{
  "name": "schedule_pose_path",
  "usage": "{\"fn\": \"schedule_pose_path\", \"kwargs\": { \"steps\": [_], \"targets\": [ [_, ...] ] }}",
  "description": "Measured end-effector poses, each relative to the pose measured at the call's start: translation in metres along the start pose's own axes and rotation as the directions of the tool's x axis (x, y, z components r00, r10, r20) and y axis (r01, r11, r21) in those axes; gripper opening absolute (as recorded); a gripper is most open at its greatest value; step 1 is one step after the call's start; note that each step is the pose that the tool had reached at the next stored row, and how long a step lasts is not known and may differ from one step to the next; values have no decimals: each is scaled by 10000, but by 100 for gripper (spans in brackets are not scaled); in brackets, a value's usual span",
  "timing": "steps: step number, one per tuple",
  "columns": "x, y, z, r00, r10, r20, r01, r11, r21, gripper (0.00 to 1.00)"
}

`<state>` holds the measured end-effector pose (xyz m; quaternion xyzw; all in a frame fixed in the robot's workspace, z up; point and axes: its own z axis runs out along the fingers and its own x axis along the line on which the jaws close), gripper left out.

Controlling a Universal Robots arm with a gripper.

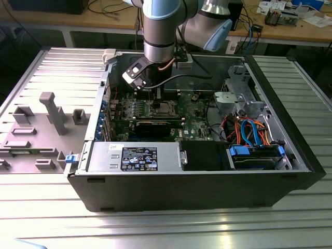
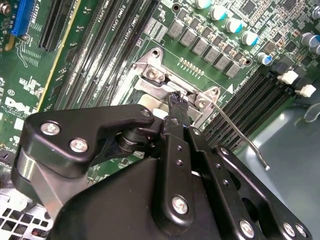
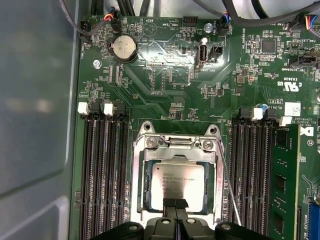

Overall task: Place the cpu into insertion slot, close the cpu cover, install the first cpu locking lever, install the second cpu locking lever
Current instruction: 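Close the cpu cover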

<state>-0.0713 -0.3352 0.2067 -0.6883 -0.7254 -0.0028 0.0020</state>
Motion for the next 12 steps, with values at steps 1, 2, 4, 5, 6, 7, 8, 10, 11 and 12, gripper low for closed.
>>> {"fn": "schedule_pose_path", "kwargs": {
  "steps": [1,2,4,5,6,7,8,10,11,12],
  "targets": [
    [-1,-1,6,10000,0,2,0,10000,2,11],
    [-1,-1,8,10000,0,3,0,10000,2,11],
    [0,-1,9,10000,0,3,0,10000,2,11],
    [0,0,9,10000,0,0,0,10000,0,11],
    [1,0,4,10000,0,-4,0,10000,-3,11],
    [1,0,-9,10000,0,-2,0,10000,-2,11],
    [0,0,-16,10000,1,1,-1,10000,1,11],
    [1,4,-22,10000,0,-1,0,10000,-1,11],
    [-1,20,-23,10000,0,0,0,10000,1,11],
    [-2,42,-23,10000,1,0,-1,10000,1,11]
  ]
}}
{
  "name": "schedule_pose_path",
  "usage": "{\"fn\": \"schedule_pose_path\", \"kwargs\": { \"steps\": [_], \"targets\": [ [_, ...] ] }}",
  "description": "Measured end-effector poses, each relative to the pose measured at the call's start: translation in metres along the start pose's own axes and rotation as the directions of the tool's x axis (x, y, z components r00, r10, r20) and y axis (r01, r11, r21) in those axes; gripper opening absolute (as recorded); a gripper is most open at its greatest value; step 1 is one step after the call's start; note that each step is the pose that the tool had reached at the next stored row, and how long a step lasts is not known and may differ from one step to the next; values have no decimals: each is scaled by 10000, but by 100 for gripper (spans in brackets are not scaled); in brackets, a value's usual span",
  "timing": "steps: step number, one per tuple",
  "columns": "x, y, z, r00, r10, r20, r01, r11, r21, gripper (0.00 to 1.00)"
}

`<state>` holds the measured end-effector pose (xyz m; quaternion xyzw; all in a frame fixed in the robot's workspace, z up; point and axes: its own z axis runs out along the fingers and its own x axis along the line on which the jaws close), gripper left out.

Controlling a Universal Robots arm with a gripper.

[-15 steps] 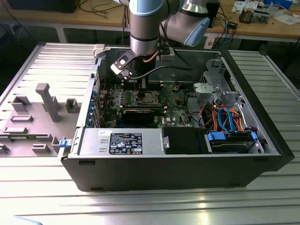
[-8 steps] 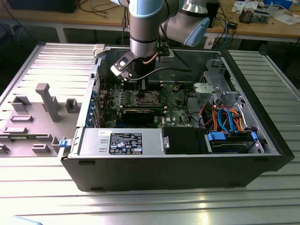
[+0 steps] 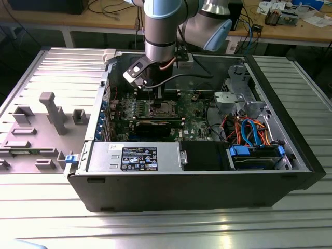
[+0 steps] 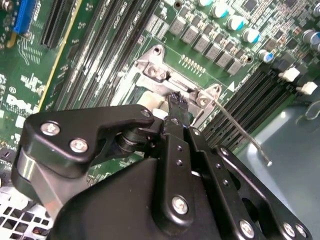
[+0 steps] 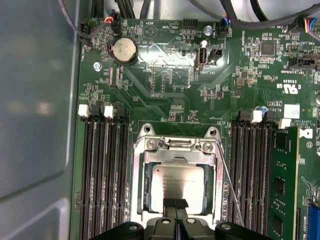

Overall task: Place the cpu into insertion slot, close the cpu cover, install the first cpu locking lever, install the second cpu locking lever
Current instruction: 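Close the cpu cover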

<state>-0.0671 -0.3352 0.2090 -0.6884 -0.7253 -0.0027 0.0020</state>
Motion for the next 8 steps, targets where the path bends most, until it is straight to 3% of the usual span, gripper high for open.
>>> {"fn": "schedule_pose_path", "kwargs": {
  "steps": [6,8],
  "targets": [
    [-10,185,0,10000,-2,0,2,10000,6,11],
    [-11,194,0,10000,-1,0,1,10000,5,11]
  ]
}}
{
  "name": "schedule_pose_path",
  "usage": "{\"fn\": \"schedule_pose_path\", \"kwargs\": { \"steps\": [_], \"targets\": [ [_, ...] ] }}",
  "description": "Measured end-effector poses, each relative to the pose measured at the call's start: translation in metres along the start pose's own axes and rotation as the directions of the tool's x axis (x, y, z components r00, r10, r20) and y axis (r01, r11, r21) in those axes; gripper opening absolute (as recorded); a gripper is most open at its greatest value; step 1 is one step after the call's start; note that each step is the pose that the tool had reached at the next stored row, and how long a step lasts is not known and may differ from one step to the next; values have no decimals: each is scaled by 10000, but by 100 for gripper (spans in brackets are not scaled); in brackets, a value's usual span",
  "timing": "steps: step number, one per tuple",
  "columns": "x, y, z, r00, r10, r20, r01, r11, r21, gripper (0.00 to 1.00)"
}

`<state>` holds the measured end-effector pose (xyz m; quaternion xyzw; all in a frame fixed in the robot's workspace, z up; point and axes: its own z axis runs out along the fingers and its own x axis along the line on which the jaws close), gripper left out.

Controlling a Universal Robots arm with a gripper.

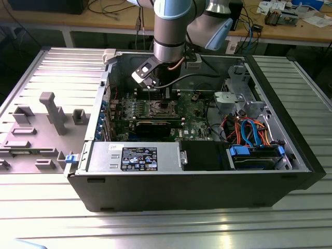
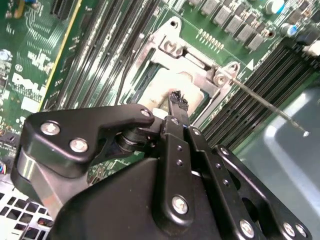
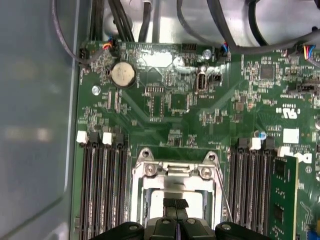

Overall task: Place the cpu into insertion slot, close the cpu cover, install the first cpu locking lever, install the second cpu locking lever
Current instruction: 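Close the cpu cover, then install the first cpu locking lever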

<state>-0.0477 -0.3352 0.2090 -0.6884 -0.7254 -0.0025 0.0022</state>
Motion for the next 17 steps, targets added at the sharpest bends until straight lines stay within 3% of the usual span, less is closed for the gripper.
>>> {"fn": "schedule_pose_path", "kwargs": {
  "steps": [13,17],
  "targets": [
    [0,21,-1,10000,0,-1,0,10000,0,11],
    [0,21,-50,10000,0,-3,0,10000,-1,11]
  ]
}}
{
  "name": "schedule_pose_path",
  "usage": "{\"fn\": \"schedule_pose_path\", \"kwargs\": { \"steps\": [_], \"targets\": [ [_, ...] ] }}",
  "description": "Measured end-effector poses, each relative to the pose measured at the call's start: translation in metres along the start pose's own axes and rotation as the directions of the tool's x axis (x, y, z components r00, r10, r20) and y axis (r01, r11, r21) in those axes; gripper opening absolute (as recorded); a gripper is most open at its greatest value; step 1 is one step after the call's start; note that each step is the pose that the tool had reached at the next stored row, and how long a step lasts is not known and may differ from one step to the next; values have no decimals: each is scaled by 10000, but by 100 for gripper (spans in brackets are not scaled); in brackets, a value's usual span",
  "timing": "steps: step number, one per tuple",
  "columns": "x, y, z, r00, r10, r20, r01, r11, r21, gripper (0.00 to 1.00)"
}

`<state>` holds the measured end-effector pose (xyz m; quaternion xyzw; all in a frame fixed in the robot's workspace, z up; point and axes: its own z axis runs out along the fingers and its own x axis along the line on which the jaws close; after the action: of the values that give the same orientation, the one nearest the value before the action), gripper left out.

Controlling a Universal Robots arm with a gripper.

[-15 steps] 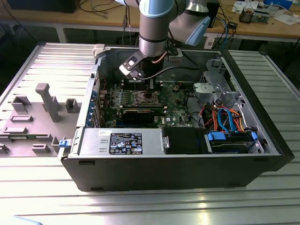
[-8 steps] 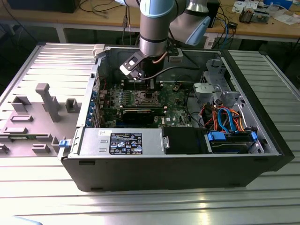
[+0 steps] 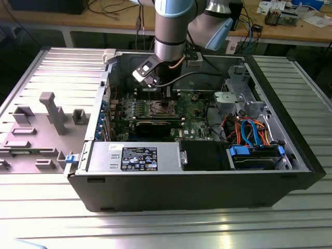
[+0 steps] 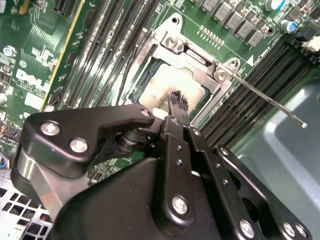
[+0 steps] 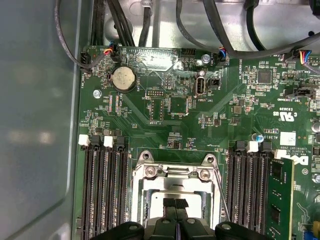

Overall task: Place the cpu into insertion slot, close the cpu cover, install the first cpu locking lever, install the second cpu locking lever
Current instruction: 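Install the first cpu locking lever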

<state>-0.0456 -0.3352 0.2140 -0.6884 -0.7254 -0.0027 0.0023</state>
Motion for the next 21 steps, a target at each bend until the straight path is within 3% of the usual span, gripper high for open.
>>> {"fn": "schedule_pose_path", "kwargs": {
  "steps": [7,21],
  "targets": [
    [-1,-1,0,10000,-1,-13,1,10000,0,11],
    [-1,-3,-59,10000,0,-21,0,10000,0,11]
  ]
}}
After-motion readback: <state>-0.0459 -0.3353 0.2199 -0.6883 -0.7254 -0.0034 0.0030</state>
